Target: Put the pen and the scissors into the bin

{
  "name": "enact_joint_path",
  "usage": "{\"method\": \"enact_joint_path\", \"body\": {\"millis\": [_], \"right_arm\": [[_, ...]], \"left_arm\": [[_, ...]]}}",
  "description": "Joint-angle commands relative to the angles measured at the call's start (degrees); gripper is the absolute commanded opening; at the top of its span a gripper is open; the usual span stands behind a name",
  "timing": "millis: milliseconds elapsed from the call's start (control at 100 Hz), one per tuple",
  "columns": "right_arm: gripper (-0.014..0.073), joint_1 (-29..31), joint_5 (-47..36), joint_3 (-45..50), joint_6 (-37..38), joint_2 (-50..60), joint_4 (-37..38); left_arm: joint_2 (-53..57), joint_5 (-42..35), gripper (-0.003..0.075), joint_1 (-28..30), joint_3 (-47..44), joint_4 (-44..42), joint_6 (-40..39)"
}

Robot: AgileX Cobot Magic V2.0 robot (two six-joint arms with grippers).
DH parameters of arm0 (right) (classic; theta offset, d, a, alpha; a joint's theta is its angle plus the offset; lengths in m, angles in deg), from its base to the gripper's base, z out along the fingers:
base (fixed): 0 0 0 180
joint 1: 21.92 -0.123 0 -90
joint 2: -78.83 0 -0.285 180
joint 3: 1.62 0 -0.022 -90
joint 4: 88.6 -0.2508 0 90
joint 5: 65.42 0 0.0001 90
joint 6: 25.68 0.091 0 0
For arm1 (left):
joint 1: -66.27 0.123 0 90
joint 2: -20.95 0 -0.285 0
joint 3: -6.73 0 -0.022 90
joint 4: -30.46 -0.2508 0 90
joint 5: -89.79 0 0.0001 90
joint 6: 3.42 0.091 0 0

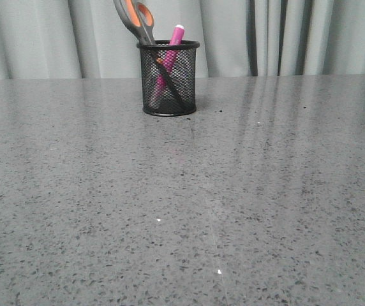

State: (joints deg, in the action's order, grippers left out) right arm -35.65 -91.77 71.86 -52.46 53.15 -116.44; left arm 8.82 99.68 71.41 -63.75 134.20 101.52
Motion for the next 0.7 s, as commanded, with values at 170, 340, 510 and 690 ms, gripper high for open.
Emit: {"method": "enact_joint_path", "body": {"millis": [170, 340, 510, 690], "right_arm": [[-0.0069, 0.36, -3.41, -1.45, -0.46, -0.20, 0.80], [-0.0069, 0.36, -3.41, -1.45, -0.46, -0.20, 0.80], [-0.0069, 0.36, -3.41, -1.45, -0.46, -0.20, 0.80], [-0.0069, 0.36, -3.41, -1.45, -0.46, -0.20, 0.80]], "left_arm": [[-0.53, 0.50, -0.0019, 0.22, 1.71, -2.97, -3.75], [-0.53, -3.27, -0.0019, 0.22, 3.31, -45.89, -47.34], [-0.53, -7.90, -0.0019, -1.57, 3.34, -88.89, -91.25], [-0.53, -8.33, -0.0019, -5.95, 0.72, -99.37, -99.65]]}}
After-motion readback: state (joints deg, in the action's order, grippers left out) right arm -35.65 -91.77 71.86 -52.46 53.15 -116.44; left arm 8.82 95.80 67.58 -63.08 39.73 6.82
